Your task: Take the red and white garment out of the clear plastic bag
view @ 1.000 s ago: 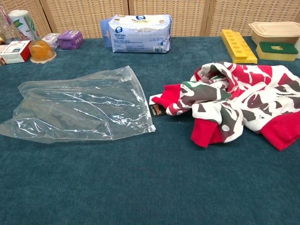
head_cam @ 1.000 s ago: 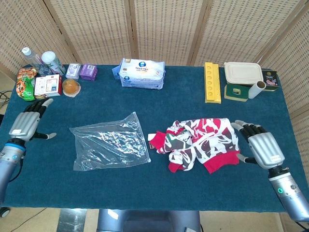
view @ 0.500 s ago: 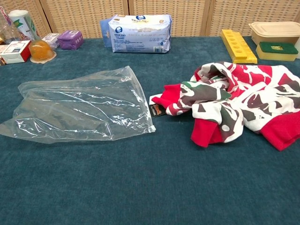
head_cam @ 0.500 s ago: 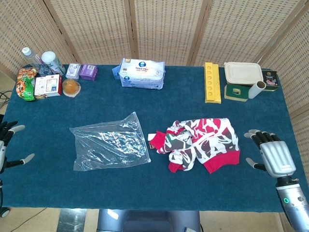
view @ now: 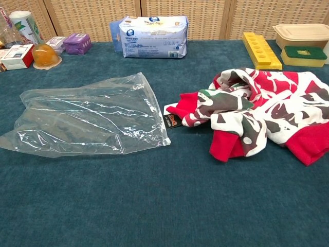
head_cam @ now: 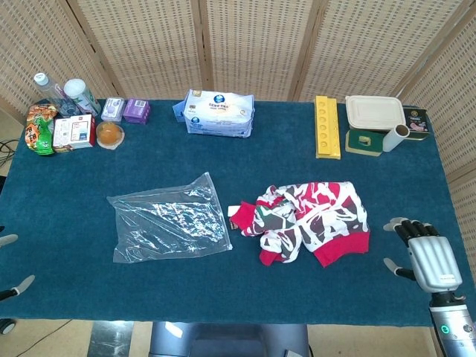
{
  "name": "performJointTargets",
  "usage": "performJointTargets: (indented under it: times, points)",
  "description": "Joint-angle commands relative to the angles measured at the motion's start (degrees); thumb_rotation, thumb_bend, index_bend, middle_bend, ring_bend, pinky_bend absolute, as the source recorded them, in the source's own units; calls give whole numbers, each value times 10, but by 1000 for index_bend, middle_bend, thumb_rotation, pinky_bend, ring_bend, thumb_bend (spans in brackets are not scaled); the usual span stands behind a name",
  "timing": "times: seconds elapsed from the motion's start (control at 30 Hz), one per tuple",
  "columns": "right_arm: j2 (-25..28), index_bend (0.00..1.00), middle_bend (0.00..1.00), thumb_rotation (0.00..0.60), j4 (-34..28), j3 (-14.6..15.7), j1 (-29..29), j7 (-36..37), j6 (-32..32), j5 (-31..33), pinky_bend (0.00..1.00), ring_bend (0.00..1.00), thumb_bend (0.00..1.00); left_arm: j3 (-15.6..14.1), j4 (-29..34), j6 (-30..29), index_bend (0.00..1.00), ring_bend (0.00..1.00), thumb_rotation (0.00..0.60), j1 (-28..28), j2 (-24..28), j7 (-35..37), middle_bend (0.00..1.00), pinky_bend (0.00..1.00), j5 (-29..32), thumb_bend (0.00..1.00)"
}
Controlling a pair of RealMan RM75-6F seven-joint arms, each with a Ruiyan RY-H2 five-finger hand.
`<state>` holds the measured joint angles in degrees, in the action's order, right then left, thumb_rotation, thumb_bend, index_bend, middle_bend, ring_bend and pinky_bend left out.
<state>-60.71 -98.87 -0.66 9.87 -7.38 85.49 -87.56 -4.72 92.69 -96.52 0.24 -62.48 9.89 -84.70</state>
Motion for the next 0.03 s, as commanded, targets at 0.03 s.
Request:
performJointTargets:
  times: [0.03]
  points:
    - [1,352,319,600,4,3,-6,9,5,-11,324,330,219,8,11,-4,255,64,600,1,3,-11,151,186,-7,92]
